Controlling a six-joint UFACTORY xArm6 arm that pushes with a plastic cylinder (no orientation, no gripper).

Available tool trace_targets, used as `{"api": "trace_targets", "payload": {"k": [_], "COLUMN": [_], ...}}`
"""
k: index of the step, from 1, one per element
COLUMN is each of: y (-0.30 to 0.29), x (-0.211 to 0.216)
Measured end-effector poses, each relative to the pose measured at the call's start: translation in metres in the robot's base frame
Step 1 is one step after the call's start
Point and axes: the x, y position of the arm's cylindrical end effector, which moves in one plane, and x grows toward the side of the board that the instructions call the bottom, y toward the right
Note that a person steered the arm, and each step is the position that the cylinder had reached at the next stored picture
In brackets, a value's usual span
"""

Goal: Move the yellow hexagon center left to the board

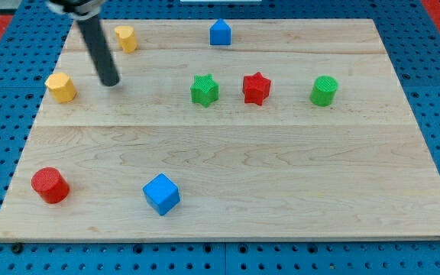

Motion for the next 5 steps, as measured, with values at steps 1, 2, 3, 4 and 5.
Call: {"api": "trace_targets", "payload": {"k": [1, 2, 3, 4, 5], "y": [0.077, 0.182, 0.251, 0.229, 0.178], "x": [-0.037, -0.054, -0.086, -0.128, -0.133]}}
